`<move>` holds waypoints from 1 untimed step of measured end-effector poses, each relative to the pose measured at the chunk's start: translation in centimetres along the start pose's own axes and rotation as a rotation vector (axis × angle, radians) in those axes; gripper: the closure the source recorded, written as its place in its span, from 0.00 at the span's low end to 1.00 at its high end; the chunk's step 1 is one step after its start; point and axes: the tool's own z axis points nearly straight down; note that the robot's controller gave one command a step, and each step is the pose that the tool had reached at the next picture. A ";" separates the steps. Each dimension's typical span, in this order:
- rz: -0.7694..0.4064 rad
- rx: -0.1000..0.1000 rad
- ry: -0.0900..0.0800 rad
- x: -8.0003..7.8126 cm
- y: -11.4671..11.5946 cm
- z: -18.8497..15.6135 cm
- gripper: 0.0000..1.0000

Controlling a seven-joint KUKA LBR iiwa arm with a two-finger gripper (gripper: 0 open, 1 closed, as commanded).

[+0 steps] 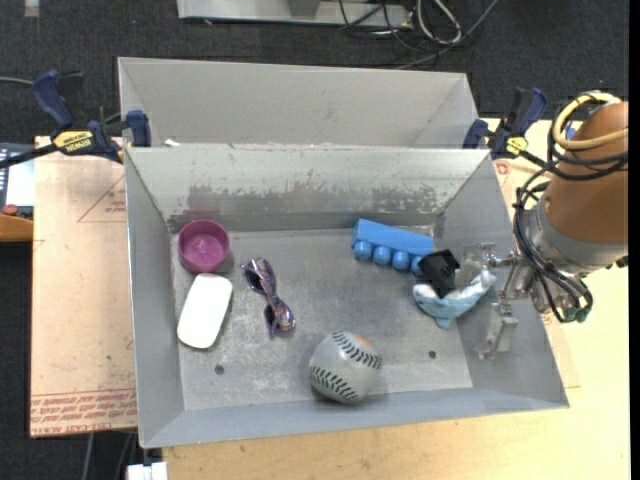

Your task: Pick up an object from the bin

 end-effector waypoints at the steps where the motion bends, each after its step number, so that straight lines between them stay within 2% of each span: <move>1: 0.000 0.000 0.000 0.0 0.0 0.0 0.00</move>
Offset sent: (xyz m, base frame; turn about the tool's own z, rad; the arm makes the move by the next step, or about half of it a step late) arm 0.0149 0.0210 0.0007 -0.0349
